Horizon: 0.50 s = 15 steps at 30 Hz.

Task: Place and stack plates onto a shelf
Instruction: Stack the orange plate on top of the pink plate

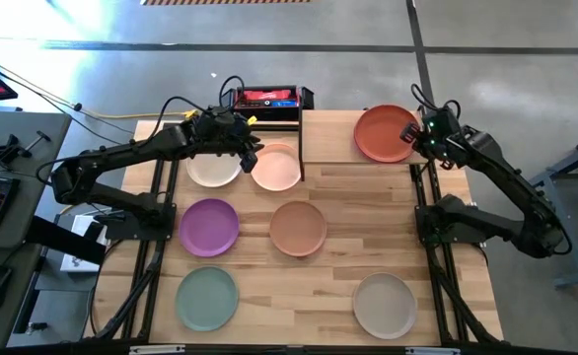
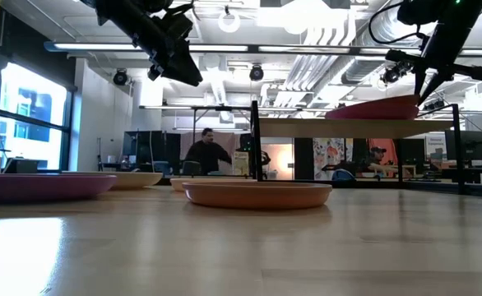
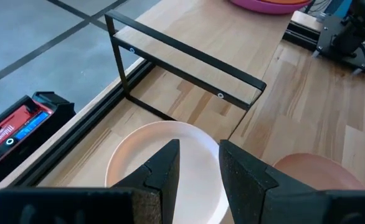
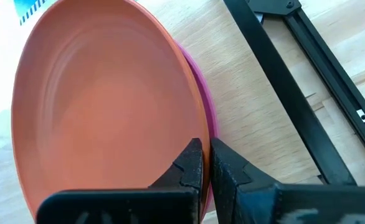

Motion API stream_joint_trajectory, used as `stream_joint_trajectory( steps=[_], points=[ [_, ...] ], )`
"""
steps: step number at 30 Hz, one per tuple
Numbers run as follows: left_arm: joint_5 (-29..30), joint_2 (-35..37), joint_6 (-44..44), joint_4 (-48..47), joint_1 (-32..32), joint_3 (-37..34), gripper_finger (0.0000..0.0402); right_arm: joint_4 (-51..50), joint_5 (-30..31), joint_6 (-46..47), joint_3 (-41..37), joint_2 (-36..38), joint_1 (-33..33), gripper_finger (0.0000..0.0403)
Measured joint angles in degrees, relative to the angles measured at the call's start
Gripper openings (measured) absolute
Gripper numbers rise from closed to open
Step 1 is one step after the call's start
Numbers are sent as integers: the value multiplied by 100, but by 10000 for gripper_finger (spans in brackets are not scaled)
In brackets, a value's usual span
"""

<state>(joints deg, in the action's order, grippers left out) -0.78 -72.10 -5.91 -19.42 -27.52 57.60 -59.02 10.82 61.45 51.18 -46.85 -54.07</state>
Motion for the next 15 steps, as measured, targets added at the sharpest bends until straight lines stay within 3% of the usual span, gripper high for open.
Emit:
stream_joint_trajectory(
  steps=[9, 15],
  points=[
    [0, 0, 4, -2, 0, 0, 104, 22, -31, 14, 0, 0, -1, 46],
    [0, 0, 7, -2, 0, 0, 104, 54, -113, 44, 66, 9, 0, 51]
  ],
)
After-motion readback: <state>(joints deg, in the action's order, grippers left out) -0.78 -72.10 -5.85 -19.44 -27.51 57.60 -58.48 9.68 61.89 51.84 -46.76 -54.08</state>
